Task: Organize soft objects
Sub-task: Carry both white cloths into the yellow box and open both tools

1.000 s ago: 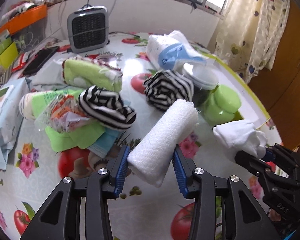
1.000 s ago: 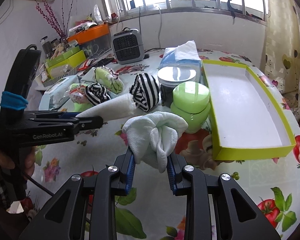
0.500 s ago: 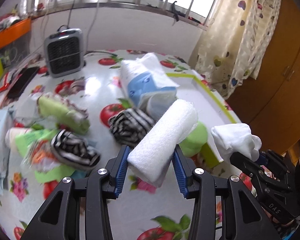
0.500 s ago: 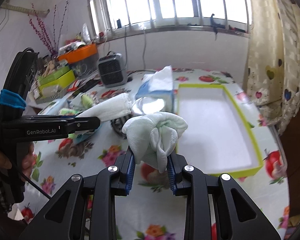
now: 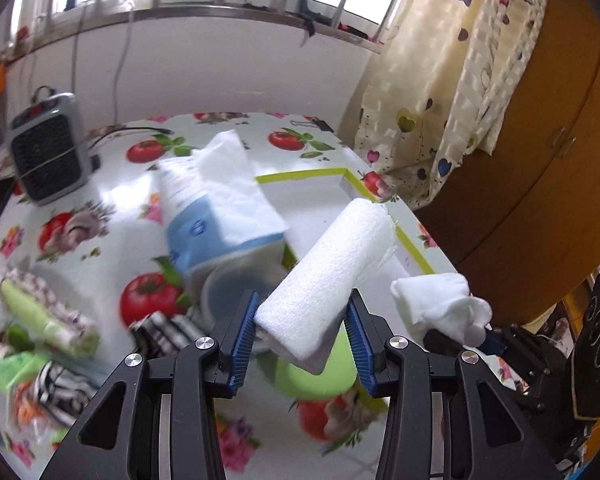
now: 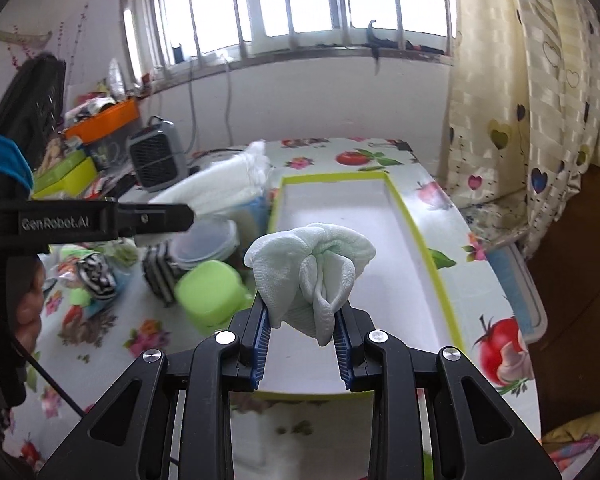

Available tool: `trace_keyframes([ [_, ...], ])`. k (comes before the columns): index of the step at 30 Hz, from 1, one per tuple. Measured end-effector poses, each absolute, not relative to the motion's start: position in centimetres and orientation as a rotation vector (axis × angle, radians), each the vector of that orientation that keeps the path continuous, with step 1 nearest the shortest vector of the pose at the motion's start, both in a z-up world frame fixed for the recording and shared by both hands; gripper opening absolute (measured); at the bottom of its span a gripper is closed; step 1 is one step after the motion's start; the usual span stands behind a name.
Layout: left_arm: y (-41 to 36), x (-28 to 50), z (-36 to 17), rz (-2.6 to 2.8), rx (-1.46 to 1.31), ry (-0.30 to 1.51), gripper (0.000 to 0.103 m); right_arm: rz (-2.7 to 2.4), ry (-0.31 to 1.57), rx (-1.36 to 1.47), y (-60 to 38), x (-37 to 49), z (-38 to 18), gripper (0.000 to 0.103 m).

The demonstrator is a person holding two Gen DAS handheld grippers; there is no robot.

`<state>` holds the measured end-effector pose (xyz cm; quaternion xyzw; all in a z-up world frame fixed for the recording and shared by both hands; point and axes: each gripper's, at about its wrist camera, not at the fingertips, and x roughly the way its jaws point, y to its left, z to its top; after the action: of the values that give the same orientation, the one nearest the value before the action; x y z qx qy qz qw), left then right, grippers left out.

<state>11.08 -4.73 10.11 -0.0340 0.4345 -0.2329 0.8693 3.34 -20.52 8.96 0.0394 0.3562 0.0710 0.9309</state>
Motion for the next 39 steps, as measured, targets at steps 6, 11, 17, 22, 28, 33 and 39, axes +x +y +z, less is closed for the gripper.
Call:
trace_keyframes([
  [6,-7.8,13.9,9.1,-0.493,-0.05,0.943,0.042,0.107,0.757,0.104,-22.1,5.6,7.6,0.029],
  [11,-10.1,15.8,8.1,-0.5,-0.026,0.968,0.042,0.072,0.773,0.106,-22.5,7.2,6.7,0.029],
  [17,-12.7,18.1,7.0,-0.488,0.011,0.997,0.042,0.054,0.794,0.11,-22.7,8.7,5.7,0.029],
  [22,-13.9,19.5,5.8,-0.486,0.028,1.027,0.042,0.031,0.816,0.104,-22.8,9.6,4.9,0.029],
  [28,-14.2,20.7,5.0,-0.464,0.03,1.034,0.042,0.005,0.825,0.096,-22.8,10.0,4.5,0.029],
  [33,-14.7,21.0,4.7,-0.47,0.035,1.034,0.043,-0.006,0.834,0.091,-22.8,10.3,4.3,0.03],
  [39,-14.9,21.1,4.4,-0.47,0.041,1.043,0.046,-0.017,0.844,0.09,-22.9,10.5,4.1,0.04],
])
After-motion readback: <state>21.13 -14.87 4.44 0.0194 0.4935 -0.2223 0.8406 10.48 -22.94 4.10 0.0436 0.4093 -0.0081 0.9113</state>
